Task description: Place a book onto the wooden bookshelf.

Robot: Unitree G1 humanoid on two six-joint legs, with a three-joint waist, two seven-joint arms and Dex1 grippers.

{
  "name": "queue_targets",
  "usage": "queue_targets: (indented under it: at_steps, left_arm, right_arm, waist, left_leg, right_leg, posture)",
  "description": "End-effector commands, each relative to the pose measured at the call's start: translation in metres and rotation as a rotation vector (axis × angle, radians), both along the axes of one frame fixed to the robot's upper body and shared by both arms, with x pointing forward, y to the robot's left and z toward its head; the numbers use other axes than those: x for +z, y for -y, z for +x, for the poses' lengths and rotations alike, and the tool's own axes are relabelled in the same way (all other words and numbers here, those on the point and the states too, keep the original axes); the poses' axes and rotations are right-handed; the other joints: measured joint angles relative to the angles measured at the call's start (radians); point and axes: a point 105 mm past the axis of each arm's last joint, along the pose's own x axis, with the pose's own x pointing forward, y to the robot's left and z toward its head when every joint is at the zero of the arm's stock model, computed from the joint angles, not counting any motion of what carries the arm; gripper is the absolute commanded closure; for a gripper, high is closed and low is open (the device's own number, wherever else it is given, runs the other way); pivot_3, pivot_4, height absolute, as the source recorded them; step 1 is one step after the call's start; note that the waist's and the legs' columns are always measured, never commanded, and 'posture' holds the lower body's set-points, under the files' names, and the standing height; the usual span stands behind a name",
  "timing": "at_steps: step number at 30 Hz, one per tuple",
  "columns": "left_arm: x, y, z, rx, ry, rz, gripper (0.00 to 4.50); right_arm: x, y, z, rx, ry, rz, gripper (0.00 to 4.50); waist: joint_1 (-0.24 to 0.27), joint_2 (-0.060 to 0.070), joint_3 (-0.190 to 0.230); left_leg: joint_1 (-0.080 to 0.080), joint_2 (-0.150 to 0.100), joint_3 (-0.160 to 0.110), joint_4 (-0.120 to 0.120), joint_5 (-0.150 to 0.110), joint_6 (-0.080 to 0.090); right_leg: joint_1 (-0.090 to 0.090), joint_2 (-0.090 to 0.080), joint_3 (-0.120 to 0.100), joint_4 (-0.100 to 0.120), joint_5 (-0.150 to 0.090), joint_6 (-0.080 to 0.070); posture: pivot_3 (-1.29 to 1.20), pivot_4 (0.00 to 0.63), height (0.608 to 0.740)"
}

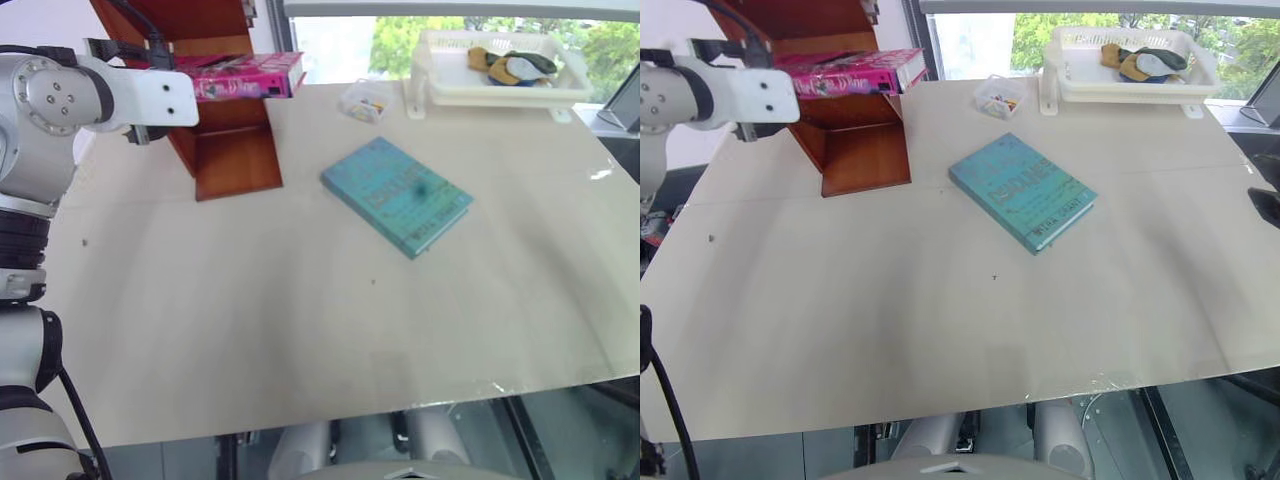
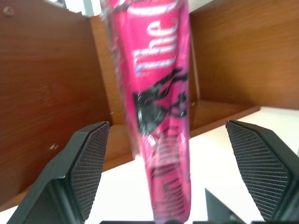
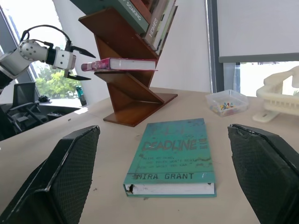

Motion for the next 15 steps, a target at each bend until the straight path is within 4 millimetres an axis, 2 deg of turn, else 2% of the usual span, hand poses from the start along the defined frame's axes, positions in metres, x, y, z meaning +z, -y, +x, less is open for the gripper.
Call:
queue_targets:
  at_steps: [1, 10, 15]
  left_arm:
    - [0.043, -0.013, -0.013, 0.042, 0.145, 0.008, 0.09]
    - [0.065, -0.012, -0.033, -0.015, 0.199, -0.110, 0.09]
    - [0.047, 0.002, -0.055, -0.101, 0.064, -0.276, 0.09]
  right_arm:
    - [0.015, 0.003, -0.009, 0.004, 0.058, -0.027, 0.00]
    - [0.015, 0.005, -0.010, 0.000, 0.051, -0.029, 0.00]
    - [0.014, 0.005, -0.008, -0.002, 0.040, -0.034, 0.00]
  waist:
    - [0.000, 0.000, 0.000]
    - [-0.001, 0.000, 0.000]
    - [-0.003, 0.000, 0.000]
  left_leg:
    - [0.000, 0.000, 0.000, 0.000, 0.000, 0.000]
    - [0.000, 0.000, 0.000, 0.001, 0.000, 0.000]
    - [0.000, 0.000, 0.001, 0.001, 0.000, 0.000]
  right_leg:
    - [0.000, 0.000, 0.000, 0.001, 0.000, 0.000]
    - [0.000, 0.000, 0.000, 0.002, 0.000, 0.000]
    - [0.000, 0.000, 0.001, 0.003, 0.000, 0.000]
  posture:
    - [0.00, 0.150, 0.740]
    - [0.00, 0.150, 0.740]
    - [0.00, 0.150, 0.740]
